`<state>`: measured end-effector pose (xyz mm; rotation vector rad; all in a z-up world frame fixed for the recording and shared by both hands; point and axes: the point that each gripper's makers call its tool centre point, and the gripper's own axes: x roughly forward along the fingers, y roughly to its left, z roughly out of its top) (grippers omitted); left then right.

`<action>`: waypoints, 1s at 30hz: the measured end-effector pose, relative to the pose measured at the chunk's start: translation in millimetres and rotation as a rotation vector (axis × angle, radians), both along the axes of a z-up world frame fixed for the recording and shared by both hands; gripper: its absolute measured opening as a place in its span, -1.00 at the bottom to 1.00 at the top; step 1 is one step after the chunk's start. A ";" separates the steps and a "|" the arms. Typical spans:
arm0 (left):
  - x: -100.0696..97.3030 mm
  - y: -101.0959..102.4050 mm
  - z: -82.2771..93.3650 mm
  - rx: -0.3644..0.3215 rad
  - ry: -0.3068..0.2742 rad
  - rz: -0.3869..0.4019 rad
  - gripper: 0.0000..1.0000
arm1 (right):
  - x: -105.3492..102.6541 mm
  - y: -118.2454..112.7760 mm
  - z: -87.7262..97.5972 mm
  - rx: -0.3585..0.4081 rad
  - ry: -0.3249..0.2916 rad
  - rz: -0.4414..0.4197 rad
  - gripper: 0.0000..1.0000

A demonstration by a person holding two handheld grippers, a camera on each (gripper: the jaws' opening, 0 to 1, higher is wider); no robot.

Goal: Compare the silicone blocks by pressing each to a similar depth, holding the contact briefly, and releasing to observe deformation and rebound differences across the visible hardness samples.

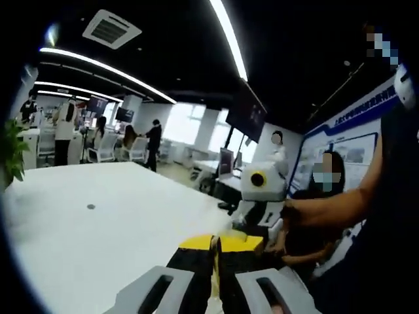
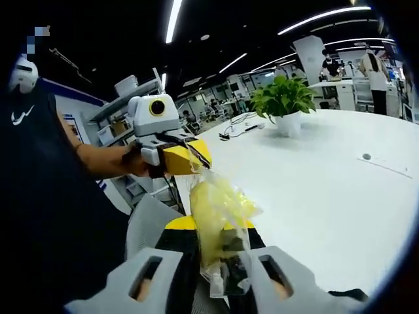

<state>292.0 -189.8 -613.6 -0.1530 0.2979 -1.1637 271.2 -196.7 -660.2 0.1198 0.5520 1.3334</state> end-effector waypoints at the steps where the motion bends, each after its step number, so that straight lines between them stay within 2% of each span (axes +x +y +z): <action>1: 0.8 -0.3 -0.6 0.003 0.016 -0.001 -0.99 | 0.2 -1.0 -0.7 -0.003 0.001 -0.004 -0.86; 2: -1.4 -0.2 -3.5 -0.002 0.096 -0.002 -1.00 | -1.3 -1.6 -1.7 -0.011 -0.001 0.000 -0.85; 4: 1.0 -1.1 -3.6 -0.001 0.072 0.003 -0.99 | -3.0 -2.8 -2.5 -0.022 0.006 -0.007 -0.84; 7: -5.3 -4.5 -6.6 0.034 0.024 -0.015 -1.00 | -4.8 -5.3 -5.4 -0.032 0.006 -0.009 -0.82; 10: -5.0 -4.1 -5.2 0.015 0.061 -0.001 -1.00 | -5.9 -6.7 -5.0 -0.011 0.024 -0.013 -0.80; 14: -5.4 -5.3 0.7 0.011 0.044 0.000 -1.00 | -4.1 -8.1 -1.6 0.011 0.010 -0.026 -0.77; 17: -3.7 -6.6 9.5 -0.019 0.039 0.000 -1.00 | 4.8 -10.8 6.0 0.057 -0.043 -0.068 -0.71; 21: -2.1 -12.7 18.1 -0.040 0.034 -0.012 -1.00 | 9.2 -13.1 9.0 0.071 -0.066 -0.091 -0.62; 25: -5.5 -19.3 19.1 -0.044 0.035 -0.046 -1.00 | 15.1 -15.9 13.9 0.134 -0.048 -0.150 -0.40; 29: -7.0 -25.9 17.9 -0.049 0.036 -0.067 -1.00 | 16.6 -25.6 9.5 0.171 -0.040 -0.228 0.08; 30: -6.8 -26.6 17.5 -0.049 0.036 -0.068 -1.00 | 17.5 -31.2 4.9 0.160 -0.046 -0.263 0.18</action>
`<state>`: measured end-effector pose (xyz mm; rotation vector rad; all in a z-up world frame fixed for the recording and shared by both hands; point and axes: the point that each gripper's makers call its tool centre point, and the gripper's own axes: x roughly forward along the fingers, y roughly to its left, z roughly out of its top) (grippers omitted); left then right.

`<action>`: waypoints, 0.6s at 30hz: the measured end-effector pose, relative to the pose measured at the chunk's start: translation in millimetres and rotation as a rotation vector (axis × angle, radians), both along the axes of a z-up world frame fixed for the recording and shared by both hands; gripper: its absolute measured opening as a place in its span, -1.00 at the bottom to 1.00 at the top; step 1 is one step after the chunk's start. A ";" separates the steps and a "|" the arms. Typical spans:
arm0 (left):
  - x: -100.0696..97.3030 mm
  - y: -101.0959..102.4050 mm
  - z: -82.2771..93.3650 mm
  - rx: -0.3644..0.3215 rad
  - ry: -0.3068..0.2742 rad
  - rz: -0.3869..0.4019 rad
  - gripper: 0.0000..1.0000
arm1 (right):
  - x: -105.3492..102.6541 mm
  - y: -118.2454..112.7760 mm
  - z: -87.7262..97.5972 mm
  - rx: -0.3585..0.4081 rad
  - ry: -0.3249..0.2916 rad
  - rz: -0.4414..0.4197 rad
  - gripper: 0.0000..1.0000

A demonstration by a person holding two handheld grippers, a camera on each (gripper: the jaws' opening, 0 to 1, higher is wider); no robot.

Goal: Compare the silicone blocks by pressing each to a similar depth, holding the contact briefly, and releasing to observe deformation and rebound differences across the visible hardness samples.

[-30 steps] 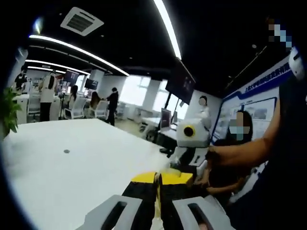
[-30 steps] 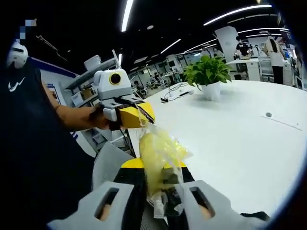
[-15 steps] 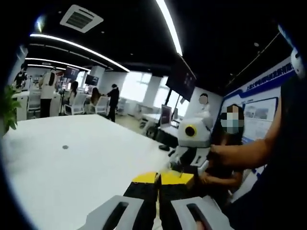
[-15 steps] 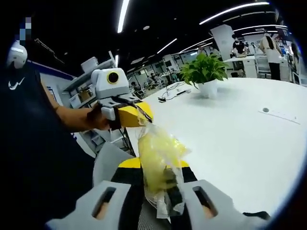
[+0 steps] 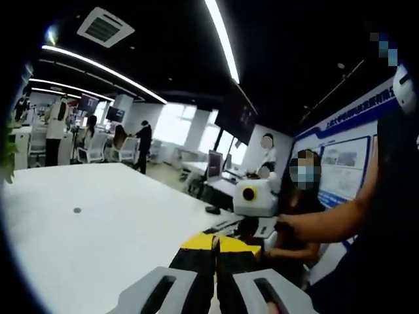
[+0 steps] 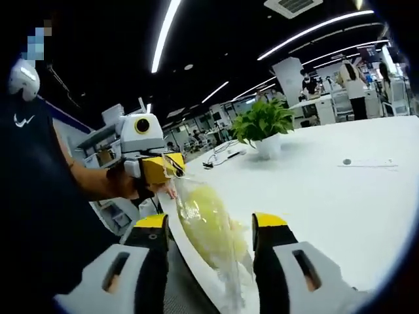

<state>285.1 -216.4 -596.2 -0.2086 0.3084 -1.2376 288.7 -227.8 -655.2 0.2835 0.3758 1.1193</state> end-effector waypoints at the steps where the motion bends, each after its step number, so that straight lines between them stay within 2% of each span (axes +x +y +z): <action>1: 0.5 -2.3 -1.6 0.000 0.003 -0.002 -1.00 | 0.5 -4.4 -2.8 -0.009 0.004 -0.023 0.27; 5: 3.8 -8.6 -8.2 -0.003 0.018 0.002 -1.00 | -2.0 -30.5 -12.7 -0.029 -0.004 -0.126 0.49; 8: 10.7 -12.9 -11.4 -0.050 0.051 0.026 -1.00 | -2.3 -53.9 -25.9 -0.042 0.025 -0.237 0.93; 10: 14.9 -14.6 -15.0 -0.069 0.074 0.038 -1.00 | -6.1 -67.7 -32.7 -0.067 0.030 -0.272 0.93; 13: 17.3 -17.4 -20.1 -0.072 0.081 0.049 -1.00 | -10.5 -81.0 -38.2 -0.124 -0.004 -0.301 0.93; 15: 22.1 -17.4 -25.6 -0.075 0.095 0.076 -1.00 | -10.9 -84.9 -39.7 -0.137 -0.008 -0.313 0.93; 18: 24.6 -19.1 -33.1 -0.078 0.110 0.090 -1.00 | -6.7 -99.5 -46.3 -0.217 -0.051 -0.365 0.93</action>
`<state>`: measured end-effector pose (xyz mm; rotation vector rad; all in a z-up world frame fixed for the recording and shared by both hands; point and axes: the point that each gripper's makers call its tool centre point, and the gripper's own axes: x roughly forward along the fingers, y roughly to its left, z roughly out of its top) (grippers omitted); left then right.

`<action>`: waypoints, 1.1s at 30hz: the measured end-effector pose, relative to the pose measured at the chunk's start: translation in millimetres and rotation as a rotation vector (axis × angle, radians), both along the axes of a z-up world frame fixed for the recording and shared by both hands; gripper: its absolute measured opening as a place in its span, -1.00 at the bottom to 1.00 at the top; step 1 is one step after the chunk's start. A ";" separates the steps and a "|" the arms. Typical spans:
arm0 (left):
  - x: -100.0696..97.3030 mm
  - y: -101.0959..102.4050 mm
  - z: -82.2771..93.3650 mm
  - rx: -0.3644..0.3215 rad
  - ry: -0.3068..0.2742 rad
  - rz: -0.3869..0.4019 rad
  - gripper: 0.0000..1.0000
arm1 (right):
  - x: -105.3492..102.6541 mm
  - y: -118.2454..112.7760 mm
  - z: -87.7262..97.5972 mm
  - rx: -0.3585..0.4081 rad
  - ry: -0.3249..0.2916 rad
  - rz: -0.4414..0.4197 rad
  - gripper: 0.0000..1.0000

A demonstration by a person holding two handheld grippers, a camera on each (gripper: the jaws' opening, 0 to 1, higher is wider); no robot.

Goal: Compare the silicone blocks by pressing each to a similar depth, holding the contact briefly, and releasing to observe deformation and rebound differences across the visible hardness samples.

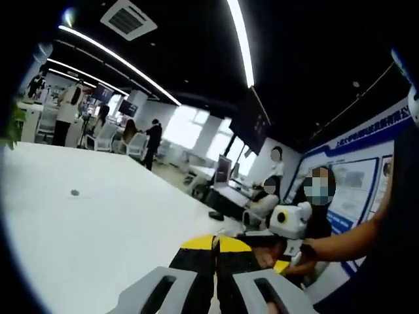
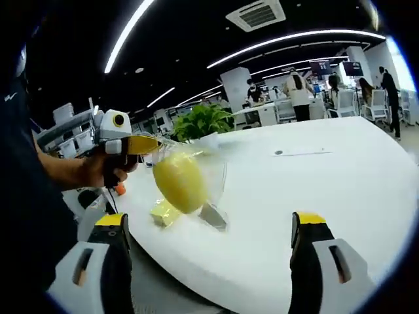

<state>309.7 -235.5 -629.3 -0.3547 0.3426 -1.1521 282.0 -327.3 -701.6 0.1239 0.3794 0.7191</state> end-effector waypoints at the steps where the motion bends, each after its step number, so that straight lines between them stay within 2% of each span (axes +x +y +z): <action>1: 0.0 -0.2 -2.9 -0.002 0.012 0.004 -1.00 | 0.0 -1.8 -2.0 -0.008 -0.002 -0.006 0.93; 3: 1.1 -0.5 -9.0 -0.002 0.026 0.012 -1.00 | 1.3 -6.3 -6.3 -0.024 0.002 -0.027 0.93; 6: 0.1 -2.0 -18.8 -0.003 0.057 0.008 -1.00 | 4.7 -11.6 -5.7 -0.067 -0.068 -0.050 0.93; 7: -0.3 -2.2 -21.2 -0.003 0.069 0.008 -1.00 | 4.5 -11.8 -6.2 -0.069 -0.070 -0.050 0.93; 10: -1.4 -2.8 -30.0 -0.018 0.105 0.015 -1.00 | 5.3 -13.4 -14.7 -0.076 -0.038 -0.051 0.93; 15: -2.5 -0.9 -55.2 -0.041 0.212 0.033 -1.00 | 4.8 -15.7 -19.7 -0.075 -0.014 -0.055 0.93; 19: -2.8 3.8 -74.3 -0.039 0.251 0.046 -1.00 | -0.6 -15.3 -28.3 -0.075 0.017 -0.049 0.93; 20: -6.2 2.5 -79.0 -0.052 0.282 0.031 -1.00 | -3.3 -14.3 -31.3 -0.076 0.025 -0.044 0.93; 21: -5.2 3.3 -83.4 -0.053 0.289 0.040 -1.00 | -4.0 -14.0 -32.2 -0.076 0.027 -0.042 0.93; 23: -4.5 4.2 -93.7 -0.037 0.306 0.045 -1.00 | -7.4 -12.1 -35.5 -0.076 0.041 -0.036 0.93; 27: 3.6 12.5 -114.1 -0.041 0.377 0.092 -1.00 | -8.6 -12.0 -37.6 -0.080 0.057 -0.032 0.93; 29: 17.0 22.5 -122.8 -0.045 0.395 0.138 -1.00 | -7.4 -9.5 -32.0 -0.067 0.047 -0.030 0.93; 33: 38.2 38.5 -137.8 -0.004 0.389 0.212 -1.00 | -5.7 -8.2 -39.5 -0.059 0.059 -0.040 0.93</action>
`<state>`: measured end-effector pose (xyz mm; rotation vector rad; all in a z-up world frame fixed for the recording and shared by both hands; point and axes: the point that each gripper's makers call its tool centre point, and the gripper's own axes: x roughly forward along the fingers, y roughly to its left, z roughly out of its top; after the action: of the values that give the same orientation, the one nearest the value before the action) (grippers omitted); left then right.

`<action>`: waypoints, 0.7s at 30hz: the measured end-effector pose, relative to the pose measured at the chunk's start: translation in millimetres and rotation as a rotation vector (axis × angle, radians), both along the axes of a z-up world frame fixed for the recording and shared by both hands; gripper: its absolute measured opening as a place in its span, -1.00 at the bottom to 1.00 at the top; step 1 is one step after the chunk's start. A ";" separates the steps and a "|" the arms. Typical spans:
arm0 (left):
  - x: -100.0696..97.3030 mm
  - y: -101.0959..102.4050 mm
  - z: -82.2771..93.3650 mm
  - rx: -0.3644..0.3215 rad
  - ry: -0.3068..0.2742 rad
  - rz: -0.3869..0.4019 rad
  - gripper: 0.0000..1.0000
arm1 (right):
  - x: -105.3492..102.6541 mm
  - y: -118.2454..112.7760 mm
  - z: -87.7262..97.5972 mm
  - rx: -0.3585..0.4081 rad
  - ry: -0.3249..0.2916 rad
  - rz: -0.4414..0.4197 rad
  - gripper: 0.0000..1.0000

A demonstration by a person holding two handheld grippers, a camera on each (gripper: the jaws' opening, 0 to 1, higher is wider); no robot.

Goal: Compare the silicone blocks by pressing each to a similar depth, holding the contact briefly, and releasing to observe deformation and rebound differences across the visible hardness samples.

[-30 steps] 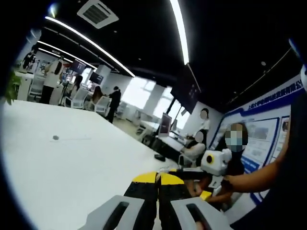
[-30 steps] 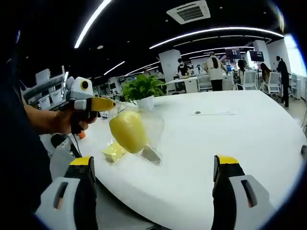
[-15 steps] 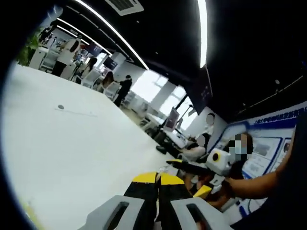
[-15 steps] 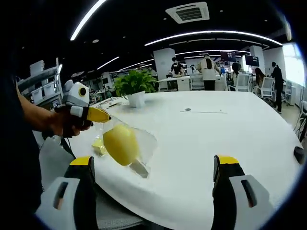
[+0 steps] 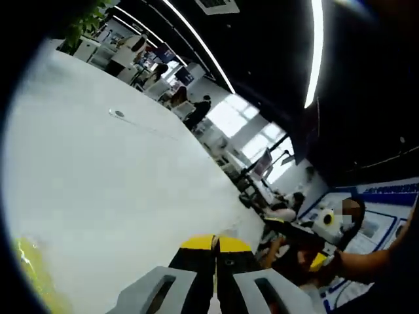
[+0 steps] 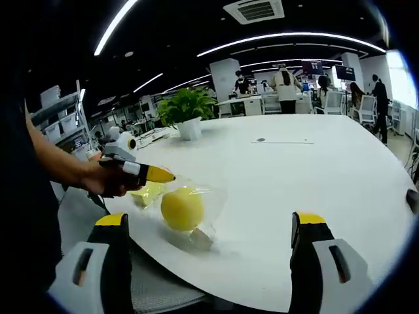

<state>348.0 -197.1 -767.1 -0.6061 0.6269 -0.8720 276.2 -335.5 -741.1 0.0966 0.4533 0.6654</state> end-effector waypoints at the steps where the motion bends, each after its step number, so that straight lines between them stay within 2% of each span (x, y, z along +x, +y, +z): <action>1: 4.7 3.8 -4.5 0.030 -0.012 0.008 -1.00 | -0.9 1.5 -2.8 -0.002 0.009 0.000 0.93; 5: 20.6 10.7 -20.2 0.144 -0.114 -0.009 -1.00 | -2.6 2.8 -2.8 0.012 0.017 -0.011 0.93; 11: 34.5 15.3 -36.0 0.191 -0.104 -0.001 -1.00 | -3.9 -0.8 -5.1 0.018 0.033 -0.023 0.93; 13: 39.0 19.4 -44.3 0.200 -0.073 0.023 -1.00 | -4.0 -1.8 -6.8 0.011 0.039 -0.025 0.93; 14: 39.9 20.6 -48.3 0.183 -0.029 0.044 -1.00 | -3.8 -1.8 -6.8 0.012 0.041 -0.024 0.93; 15: 40.7 20.0 -49.7 0.195 -0.051 0.033 -1.00 | -3.6 -1.4 -6.3 0.016 0.042 -0.025 0.93; 16: 40.4 20.1 -53.3 0.273 -0.114 -0.002 -1.00 | -3.1 -0.8 -5.4 0.020 0.042 -0.027 0.93; 17: 41.1 19.3 -54.3 0.304 -0.145 -0.018 -1.00 | -3.1 -0.4 -5.0 0.020 0.042 -0.027 0.93; 19: 45.0 15.2 -51.6 0.246 -0.091 0.019 -1.00 | -3.1 0.7 -5.1 0.020 0.044 -0.026 0.93; 20: 46.4 14.3 -49.4 0.219 -0.081 0.030 -1.00 | -3.2 1.0 -5.1 0.022 0.047 -0.027 0.93; 21: 46.6 14.1 -48.8 0.229 -0.107 0.019 -1.00 | -3.5 1.0 -5.0 0.023 0.050 -0.027 0.93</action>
<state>394.6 -182.9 -815.9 -0.3558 0.6134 -0.7962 272.8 -334.4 -746.1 0.1409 0.4917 0.6428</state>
